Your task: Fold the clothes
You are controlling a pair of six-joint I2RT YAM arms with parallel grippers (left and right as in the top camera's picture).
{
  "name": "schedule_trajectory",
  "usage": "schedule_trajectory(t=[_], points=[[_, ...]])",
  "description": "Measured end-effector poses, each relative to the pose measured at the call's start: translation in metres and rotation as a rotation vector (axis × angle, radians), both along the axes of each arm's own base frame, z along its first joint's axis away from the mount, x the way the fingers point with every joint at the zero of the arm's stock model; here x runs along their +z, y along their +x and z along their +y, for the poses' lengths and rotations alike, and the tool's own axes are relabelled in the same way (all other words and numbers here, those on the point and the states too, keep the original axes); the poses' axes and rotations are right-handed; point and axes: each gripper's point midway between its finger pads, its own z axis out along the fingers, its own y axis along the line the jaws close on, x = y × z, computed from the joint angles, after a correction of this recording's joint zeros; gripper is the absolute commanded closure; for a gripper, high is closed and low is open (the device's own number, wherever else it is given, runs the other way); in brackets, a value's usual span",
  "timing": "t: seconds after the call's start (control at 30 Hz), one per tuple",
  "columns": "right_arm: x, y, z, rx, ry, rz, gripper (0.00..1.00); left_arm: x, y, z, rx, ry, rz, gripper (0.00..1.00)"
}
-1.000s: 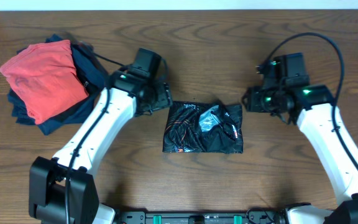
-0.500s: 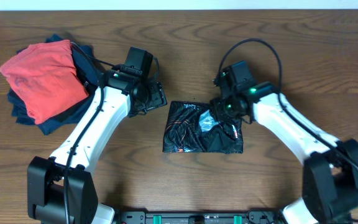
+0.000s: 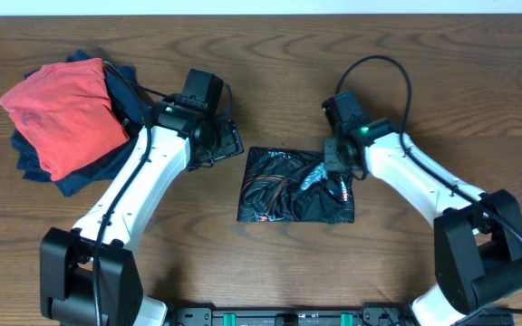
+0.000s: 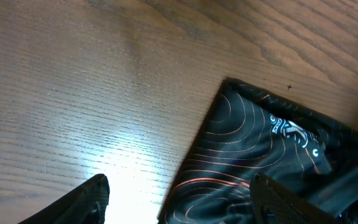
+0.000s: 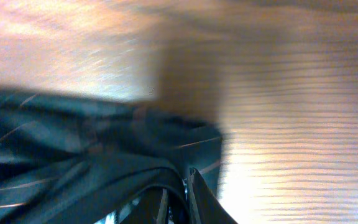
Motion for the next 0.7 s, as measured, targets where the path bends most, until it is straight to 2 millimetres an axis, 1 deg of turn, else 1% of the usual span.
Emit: schedule_trajectory(t=[0.03, 0.07, 0.13, 0.17, 0.27, 0.37, 0.43, 0.57, 0.63, 0.7], points=[[0.001, 0.003, -0.008, -0.022, -0.015, -0.009, 0.9, 0.0, 0.0, 0.0, 0.0, 0.0, 0.0, 0.26], [0.001, 0.007, -0.016, -0.046, -0.03, -0.02, 0.86, 0.0, 0.0, 0.0, 0.0, 0.0, 0.0, 0.26], [0.004, 0.016, -0.032, -0.099, -0.052, -0.052, 0.66, 0.0, 0.0, 0.0, 0.0, 0.0, -0.001, 0.26], [0.006, 0.022, -0.039, -0.121, -0.063, -0.073, 0.62, 0.0, 0.0, 0.0, 0.0, 0.0, -0.001, 0.26], [0.011, 0.037, -0.058, -0.176, -0.082, -0.131, 0.53, 0.0, 0.0, 0.0, 0.0, 0.0, -0.001, 0.26], [0.014, 0.043, -0.071, -0.207, -0.096, -0.153, 0.51, 0.0, 0.0, 0.0, 0.0, 0.0, -0.001, 0.26], [0.013, 0.04, -0.073, -0.199, -0.102, -0.135, 0.48, 0.0, 0.0, 0.0, 0.0, 0.0, -0.001, 0.26], [0.01, 0.021, -0.065, -0.136, -0.067, -0.051, 0.47, 0.0, 0.0, 0.0, 0.0, 0.0, 0.002, 0.26], [0.017, 0.01, -0.059, -0.106, -0.031, -0.021, 0.46, 0.0, -0.001, 0.0, 0.0, 0.001, 0.003, 0.26], [0.032, 0.001, -0.05, -0.06, 0.028, -0.017, 0.43, 0.0, -0.001, 0.0, 0.0, 0.001, 0.003, 0.26]])
